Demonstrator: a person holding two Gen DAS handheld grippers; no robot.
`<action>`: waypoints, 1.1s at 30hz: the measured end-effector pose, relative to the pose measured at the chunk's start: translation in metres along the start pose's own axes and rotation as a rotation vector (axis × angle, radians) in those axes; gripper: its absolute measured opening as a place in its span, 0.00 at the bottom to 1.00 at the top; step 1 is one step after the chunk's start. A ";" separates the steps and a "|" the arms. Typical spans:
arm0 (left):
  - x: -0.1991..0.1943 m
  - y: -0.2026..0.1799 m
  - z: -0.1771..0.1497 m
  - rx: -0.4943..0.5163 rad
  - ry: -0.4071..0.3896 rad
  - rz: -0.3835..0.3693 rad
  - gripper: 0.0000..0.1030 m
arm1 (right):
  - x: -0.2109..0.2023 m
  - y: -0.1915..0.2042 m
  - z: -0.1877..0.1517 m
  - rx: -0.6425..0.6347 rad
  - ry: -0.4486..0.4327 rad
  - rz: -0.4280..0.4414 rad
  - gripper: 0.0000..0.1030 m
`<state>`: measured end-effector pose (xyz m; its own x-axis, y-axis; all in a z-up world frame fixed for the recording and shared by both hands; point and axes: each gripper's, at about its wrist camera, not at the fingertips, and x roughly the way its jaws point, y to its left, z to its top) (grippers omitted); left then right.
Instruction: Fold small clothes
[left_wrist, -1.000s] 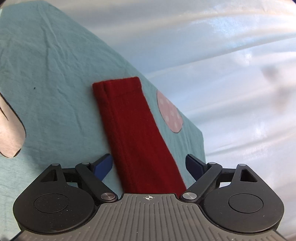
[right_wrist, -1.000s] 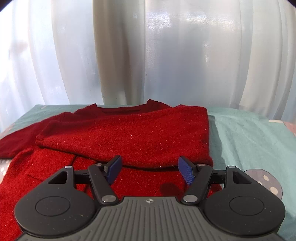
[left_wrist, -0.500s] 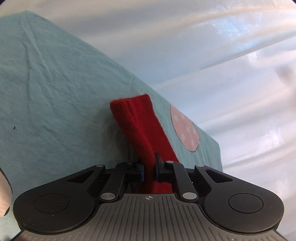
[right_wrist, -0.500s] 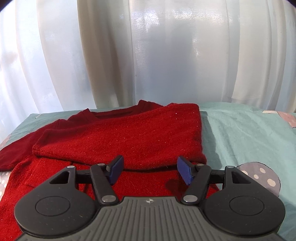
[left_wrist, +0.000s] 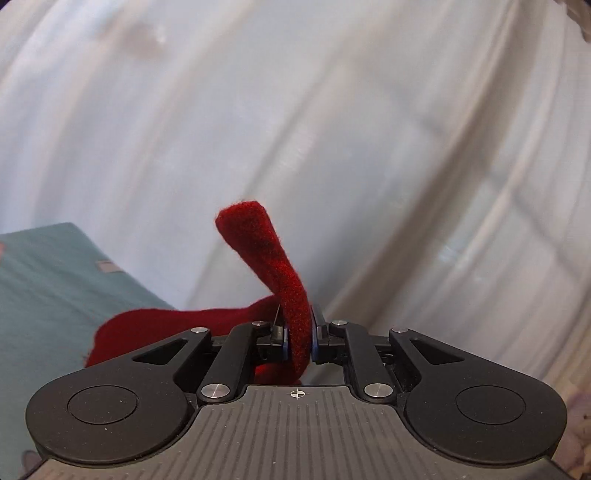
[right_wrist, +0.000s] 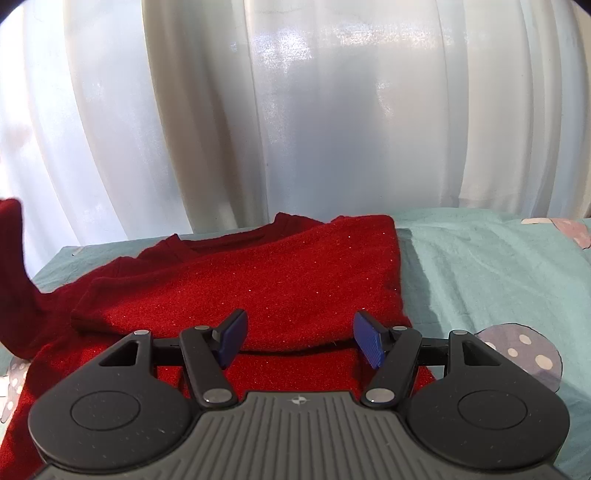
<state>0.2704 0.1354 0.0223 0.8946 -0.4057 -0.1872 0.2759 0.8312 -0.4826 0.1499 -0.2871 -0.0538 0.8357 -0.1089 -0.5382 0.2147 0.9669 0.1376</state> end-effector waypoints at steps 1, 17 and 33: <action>0.015 -0.023 -0.015 0.034 0.064 -0.061 0.24 | -0.001 0.000 0.000 0.006 -0.007 0.011 0.63; 0.032 -0.015 -0.117 -0.029 0.409 0.173 0.61 | 0.070 0.029 0.028 0.076 0.124 0.292 0.57; 0.030 0.020 -0.098 -0.069 0.343 0.239 0.60 | 0.087 0.052 0.032 0.033 0.035 0.233 0.08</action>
<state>0.2678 0.1024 -0.0769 0.7587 -0.3175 -0.5688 0.0405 0.8945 -0.4453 0.2502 -0.2539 -0.0671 0.8465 0.1248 -0.5176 0.0351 0.9569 0.2882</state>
